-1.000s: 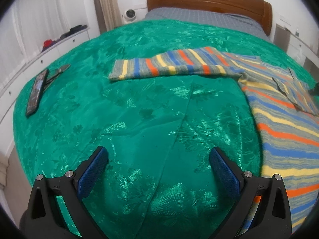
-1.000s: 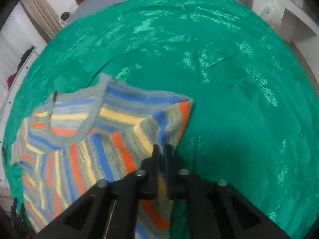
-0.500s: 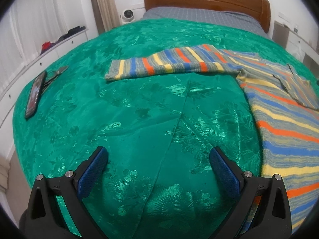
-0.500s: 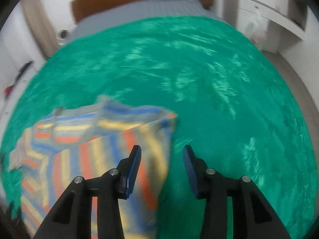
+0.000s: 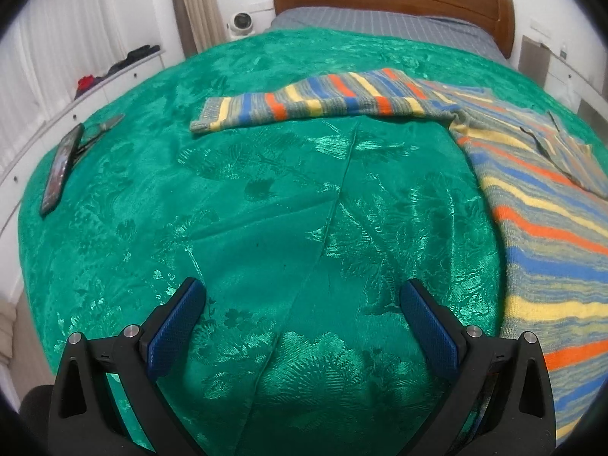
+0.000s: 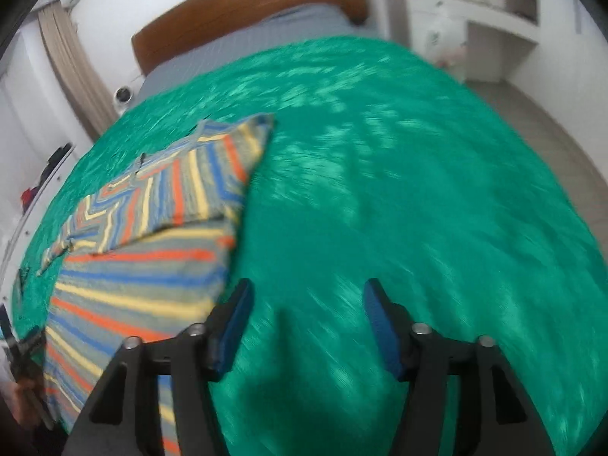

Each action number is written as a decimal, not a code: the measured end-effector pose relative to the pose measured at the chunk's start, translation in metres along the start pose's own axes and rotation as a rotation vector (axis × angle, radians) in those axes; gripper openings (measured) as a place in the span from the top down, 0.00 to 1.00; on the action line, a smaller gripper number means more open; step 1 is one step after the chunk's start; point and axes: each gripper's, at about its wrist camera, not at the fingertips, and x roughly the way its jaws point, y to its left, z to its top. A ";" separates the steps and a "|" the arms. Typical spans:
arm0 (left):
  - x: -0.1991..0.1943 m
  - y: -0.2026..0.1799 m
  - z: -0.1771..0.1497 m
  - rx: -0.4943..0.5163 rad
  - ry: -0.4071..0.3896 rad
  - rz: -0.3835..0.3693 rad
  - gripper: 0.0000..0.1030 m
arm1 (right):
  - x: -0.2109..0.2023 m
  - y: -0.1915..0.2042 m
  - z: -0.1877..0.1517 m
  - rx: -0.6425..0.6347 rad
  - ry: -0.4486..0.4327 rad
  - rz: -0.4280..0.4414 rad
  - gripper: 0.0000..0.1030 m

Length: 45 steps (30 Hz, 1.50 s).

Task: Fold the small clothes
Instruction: 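Open the right gripper and smooth the folded sweater side, then grasp the sweater sleeve cuff with the left gripper and fold it across the body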

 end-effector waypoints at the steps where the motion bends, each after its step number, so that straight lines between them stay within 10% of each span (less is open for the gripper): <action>1: 0.000 0.001 -0.001 -0.003 -0.003 -0.001 0.00 | -0.003 -0.007 -0.005 0.004 -0.016 -0.019 0.32; 14: -0.012 0.012 0.007 0.010 0.069 -0.113 0.00 | 0.012 -0.030 -0.049 0.012 -0.075 -0.051 0.15; 20: -0.006 0.061 0.082 -0.146 0.070 -0.224 0.00 | 0.013 -0.030 -0.053 0.004 -0.091 -0.050 0.13; 29: 0.093 0.113 0.159 -0.316 0.218 -0.141 0.02 | 0.011 -0.026 -0.058 -0.012 -0.115 -0.070 0.13; 32: 0.110 0.105 0.157 -0.339 0.255 -0.161 0.30 | 0.013 -0.025 -0.058 -0.019 -0.114 -0.079 0.12; 34: 0.110 0.095 0.155 -0.319 0.253 -0.154 0.81 | 0.013 -0.024 -0.058 -0.022 -0.116 -0.084 0.12; 35: 0.107 0.091 0.157 -0.305 0.240 -0.152 0.91 | 0.013 -0.024 -0.058 -0.022 -0.116 -0.085 0.12; 45: -0.036 -0.076 0.228 0.125 -0.119 -0.296 0.92 | 0.013 -0.023 -0.059 -0.022 -0.120 -0.086 0.12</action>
